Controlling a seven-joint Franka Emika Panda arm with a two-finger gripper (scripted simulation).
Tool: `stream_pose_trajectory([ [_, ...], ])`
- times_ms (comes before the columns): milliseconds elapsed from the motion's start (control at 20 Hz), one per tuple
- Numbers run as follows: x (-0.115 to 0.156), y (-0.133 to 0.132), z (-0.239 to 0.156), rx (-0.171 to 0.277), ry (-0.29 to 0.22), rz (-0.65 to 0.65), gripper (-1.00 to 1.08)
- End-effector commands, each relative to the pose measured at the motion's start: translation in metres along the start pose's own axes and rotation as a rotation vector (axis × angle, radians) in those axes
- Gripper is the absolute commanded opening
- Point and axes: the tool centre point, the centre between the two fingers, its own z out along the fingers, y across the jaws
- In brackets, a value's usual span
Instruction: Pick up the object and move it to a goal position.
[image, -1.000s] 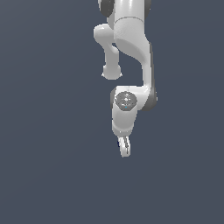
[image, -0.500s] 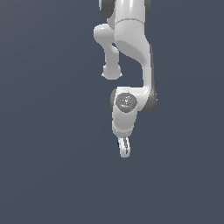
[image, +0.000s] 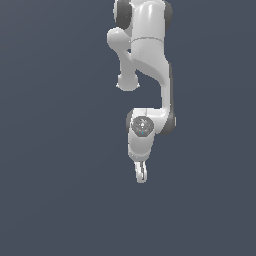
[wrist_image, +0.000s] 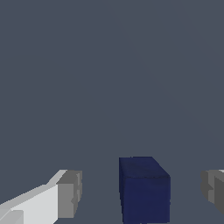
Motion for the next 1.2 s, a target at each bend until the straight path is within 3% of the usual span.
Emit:
stream_pose_trajectory([
  [0, 0.0, -0.001, 0.005, 0.002, 0.0, 0.0, 1.0],
  [100, 0.0, -0.002, 0.005, 0.002, 0.0, 0.0, 1.0],
  [150, 0.0, -0.002, 0.005, 0.002, 0.0, 0.0, -1.0],
  [800, -0.002, -0.001, 0.003, 0.002, 0.0, 0.0, -1.0],
  [1150, -0.016, 0.005, -0.019, 0.002, 0.0, 0.0, -1.0],
])
